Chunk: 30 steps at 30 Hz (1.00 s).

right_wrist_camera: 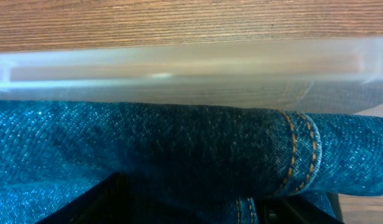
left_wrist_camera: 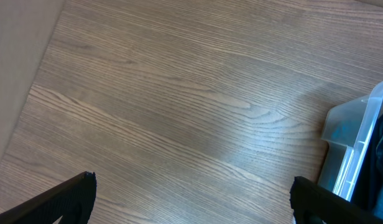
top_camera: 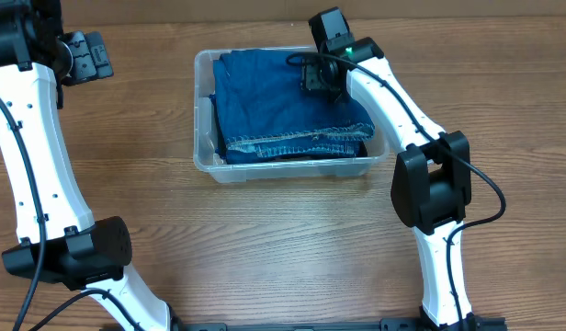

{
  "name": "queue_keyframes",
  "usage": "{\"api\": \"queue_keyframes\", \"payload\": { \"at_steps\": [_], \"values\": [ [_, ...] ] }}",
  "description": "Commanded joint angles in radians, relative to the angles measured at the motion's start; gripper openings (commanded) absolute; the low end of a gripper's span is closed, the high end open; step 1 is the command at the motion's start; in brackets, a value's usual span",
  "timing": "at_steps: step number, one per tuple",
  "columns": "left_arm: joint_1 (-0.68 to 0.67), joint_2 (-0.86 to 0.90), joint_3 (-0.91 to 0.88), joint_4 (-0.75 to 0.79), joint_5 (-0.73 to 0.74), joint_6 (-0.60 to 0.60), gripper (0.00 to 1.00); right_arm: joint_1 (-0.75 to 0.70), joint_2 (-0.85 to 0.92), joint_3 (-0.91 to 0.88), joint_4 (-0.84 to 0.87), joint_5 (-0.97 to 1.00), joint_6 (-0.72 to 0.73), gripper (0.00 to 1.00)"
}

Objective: Pack container

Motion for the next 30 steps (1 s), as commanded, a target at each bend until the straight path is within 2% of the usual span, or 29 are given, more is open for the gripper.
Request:
{"api": "queue_keyframes", "payload": {
  "at_steps": [1, 5, 9, 15, 18, 20, 23, 30],
  "values": [
    [0.004, 0.01, -0.003, -0.002, -0.013, 0.0, 1.0, 0.001, 0.029, -0.063, -0.016, -0.022, -0.013, 0.7],
    [0.004, 0.01, -0.003, -0.002, -0.013, 0.0, 1.0, -0.002, 0.01, 0.052, -0.082, -0.023, -0.013, 0.76],
    [0.004, 0.01, -0.003, -0.002, -0.013, 0.0, 1.0, -0.002, -0.045, 0.256, -0.216, -0.023, -0.013, 1.0],
    [0.005, 0.01, -0.003, -0.002, -0.013, 0.0, 1.0, -0.005, -0.191, 0.467, -0.488, -0.022, -0.013, 1.0],
    [0.004, 0.01, -0.003, -0.002, -0.013, 0.0, 1.0, -0.002, -0.311, 0.477, -0.569, -0.041, -0.013, 1.0],
    [0.004, 0.01, -0.003, -0.002, -0.013, 0.0, 1.0, 0.009, -0.385, 0.476, -0.592, -0.158, -0.013, 1.0],
    [0.004, 0.01, -0.003, -0.002, -0.013, 0.0, 1.0, 0.011, -0.462, 0.476, -0.67, -0.185, -0.066, 1.0],
    [0.004, 0.01, -0.003, -0.002, -0.013, 0.0, 1.0, 0.011, -0.622, 0.473, -0.829, -0.016, -0.072, 1.0]
  ]
}}
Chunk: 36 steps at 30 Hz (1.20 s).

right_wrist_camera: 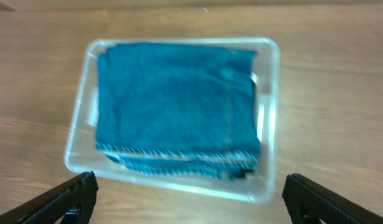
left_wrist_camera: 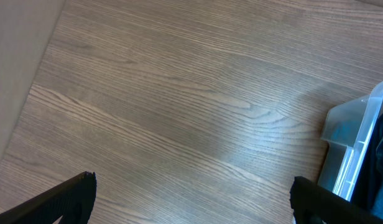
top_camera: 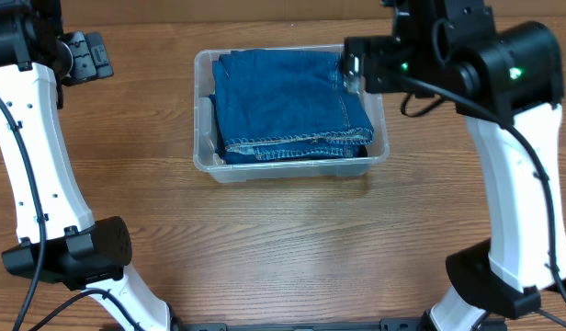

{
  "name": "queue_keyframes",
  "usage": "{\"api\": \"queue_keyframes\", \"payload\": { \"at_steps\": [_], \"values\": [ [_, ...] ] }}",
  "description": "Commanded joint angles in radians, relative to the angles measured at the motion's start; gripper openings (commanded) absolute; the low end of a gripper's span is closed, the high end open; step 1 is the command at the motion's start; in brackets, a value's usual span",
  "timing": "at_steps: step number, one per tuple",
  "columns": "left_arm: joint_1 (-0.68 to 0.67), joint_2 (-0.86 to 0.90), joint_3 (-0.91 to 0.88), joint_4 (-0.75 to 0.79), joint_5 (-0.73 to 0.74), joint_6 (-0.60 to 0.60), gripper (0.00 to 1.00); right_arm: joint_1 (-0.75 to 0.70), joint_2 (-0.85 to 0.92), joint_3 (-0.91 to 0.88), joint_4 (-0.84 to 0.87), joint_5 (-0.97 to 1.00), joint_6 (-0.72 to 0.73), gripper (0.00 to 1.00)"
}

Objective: Pack container

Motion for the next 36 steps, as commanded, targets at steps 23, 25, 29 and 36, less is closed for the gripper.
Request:
{"api": "queue_keyframes", "payload": {
  "at_steps": [23, 25, 29, 36],
  "values": [
    [0.004, 0.01, -0.003, -0.003, -0.013, 0.0, 1.0, -0.391, -1.535, -2.092, 1.39, -0.258, -0.341, 1.0],
    [0.004, 0.01, -0.003, -0.002, -0.013, 0.0, 1.0, -0.391, -1.618, -2.209, 1.461, -0.282, -0.334, 1.0],
    [0.004, 0.01, -0.003, -0.002, -0.013, 0.0, 1.0, -0.391, -1.749, -2.317, 1.492, -0.281, -0.335, 1.0],
    [0.004, 0.01, -0.003, -0.003, -0.013, 0.0, 1.0, -0.39, -1.841, -2.443, 1.543, -0.256, -0.324, 1.0]
  ]
}}
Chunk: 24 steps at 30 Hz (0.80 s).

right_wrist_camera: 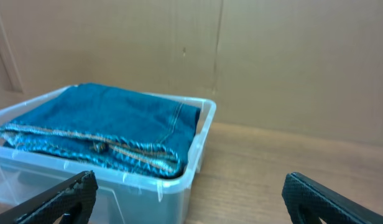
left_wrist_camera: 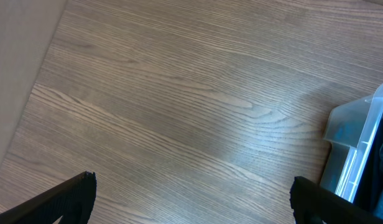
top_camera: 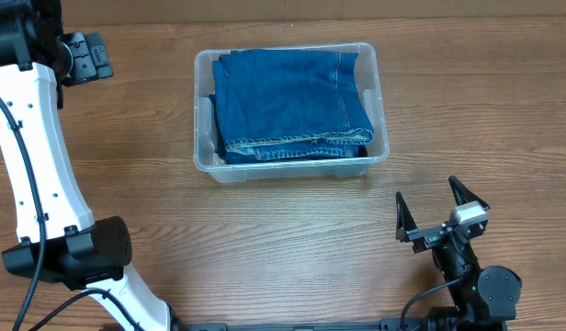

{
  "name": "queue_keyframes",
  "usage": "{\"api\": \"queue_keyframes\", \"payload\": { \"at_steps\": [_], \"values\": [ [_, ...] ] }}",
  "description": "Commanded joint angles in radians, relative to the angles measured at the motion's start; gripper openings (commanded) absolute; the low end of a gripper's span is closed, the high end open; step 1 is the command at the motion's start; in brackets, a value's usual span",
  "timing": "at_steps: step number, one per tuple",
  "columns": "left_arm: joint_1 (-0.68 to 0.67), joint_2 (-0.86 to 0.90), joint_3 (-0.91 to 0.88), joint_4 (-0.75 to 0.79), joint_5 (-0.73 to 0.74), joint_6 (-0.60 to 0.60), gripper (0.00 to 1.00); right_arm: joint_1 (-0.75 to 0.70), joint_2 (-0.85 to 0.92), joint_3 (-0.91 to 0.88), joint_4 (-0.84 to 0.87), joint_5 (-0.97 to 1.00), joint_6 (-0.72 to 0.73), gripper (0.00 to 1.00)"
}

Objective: Pack container

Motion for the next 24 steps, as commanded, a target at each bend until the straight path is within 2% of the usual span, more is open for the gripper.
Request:
{"api": "queue_keyframes", "payload": {
  "at_steps": [1, 2, 12, 24],
  "values": [
    [0.004, 0.01, 0.0, -0.002, -0.005, 0.0, 1.0, -0.005, -0.013, -0.029, 0.014, 0.042, 0.04, 1.0],
    [0.004, 0.01, 0.0, -0.002, -0.005, 0.0, 1.0, -0.005, -0.013, -0.034, 0.014, 0.083, 0.08, 1.0],
    [0.004, 0.01, 0.0, -0.002, -0.005, 0.0, 1.0, -0.006, -0.013, -0.099, 0.016, 0.175, 0.084, 1.0],
    [0.003, 0.01, 0.0, -0.002, -0.005, 0.0, 1.0, -0.006, -0.012, -0.099, 0.018, 0.164, 0.084, 1.0]
  ]
}}
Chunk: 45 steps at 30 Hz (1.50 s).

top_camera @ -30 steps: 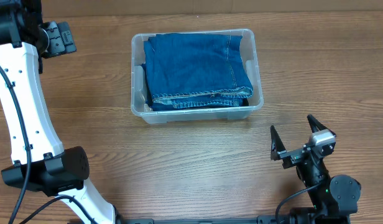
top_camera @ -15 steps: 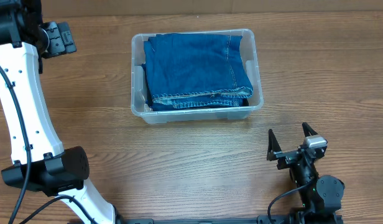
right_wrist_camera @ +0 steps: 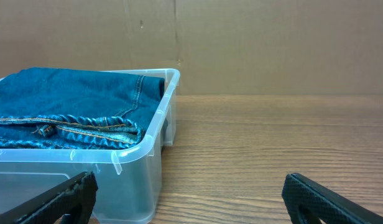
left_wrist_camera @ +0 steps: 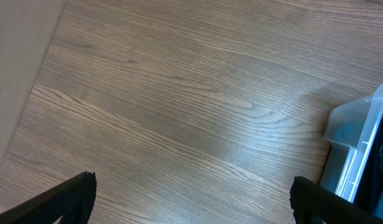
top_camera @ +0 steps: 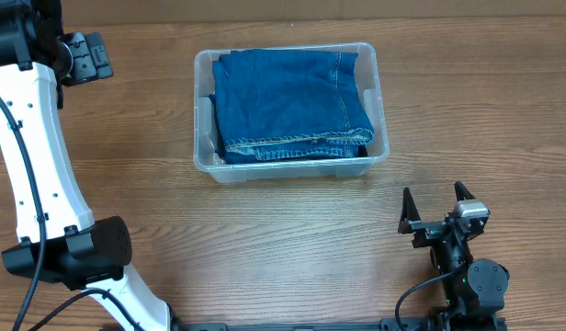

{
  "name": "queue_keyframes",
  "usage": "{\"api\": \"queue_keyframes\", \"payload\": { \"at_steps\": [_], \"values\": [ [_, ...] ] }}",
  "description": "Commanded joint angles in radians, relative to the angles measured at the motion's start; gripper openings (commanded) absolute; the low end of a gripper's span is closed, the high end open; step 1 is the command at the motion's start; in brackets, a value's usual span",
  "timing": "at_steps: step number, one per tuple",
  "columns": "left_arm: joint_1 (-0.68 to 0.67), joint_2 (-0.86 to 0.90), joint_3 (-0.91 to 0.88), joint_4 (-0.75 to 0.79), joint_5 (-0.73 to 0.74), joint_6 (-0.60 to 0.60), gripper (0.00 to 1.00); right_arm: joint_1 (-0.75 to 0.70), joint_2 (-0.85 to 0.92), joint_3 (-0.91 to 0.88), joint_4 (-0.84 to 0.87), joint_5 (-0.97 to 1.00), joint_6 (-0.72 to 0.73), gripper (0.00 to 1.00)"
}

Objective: Pack container

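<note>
A clear plastic container (top_camera: 380, 92) stands at the table's back middle. Folded blue jeans (top_camera: 288, 101) fill it, their hem stitching toward the front. In the right wrist view the container (right_wrist_camera: 142, 155) and the jeans (right_wrist_camera: 67, 106) show from the side, at the left. My right gripper (top_camera: 437, 210) rests low near the table's front right, open and empty, well clear of the container. My left gripper (top_camera: 85, 55) is raised at the far left back corner, open and empty. The left wrist view shows bare wood and the container's corner (left_wrist_camera: 359, 137).
The wooden table (top_camera: 265, 239) stretches in front of and beside the container. A brown wall (right_wrist_camera: 241, 43) stands behind the table. The table's left edge (left_wrist_camera: 30, 81) shows in the left wrist view.
My right gripper has settled slightly further right and nearer the front, and its camera now looks level across the table. The left gripper, the container and the jeans have not moved.
My right gripper was down in the container against the jeans at its back right. Then it was raised above the container, open and empty. Then it was low at the front right of the table, where it stays. The left arm has not moved.
</note>
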Motion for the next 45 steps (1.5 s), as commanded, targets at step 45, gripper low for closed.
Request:
{"api": "queue_keyframes", "payload": {
  "at_steps": [45],
  "values": [
    [-0.147, -1.638, -2.264, 1.573, 0.279, -0.165, 1.0, -0.006, -0.012, -0.006, 0.008, 0.006, 0.011, 1.0]
  ]
}}
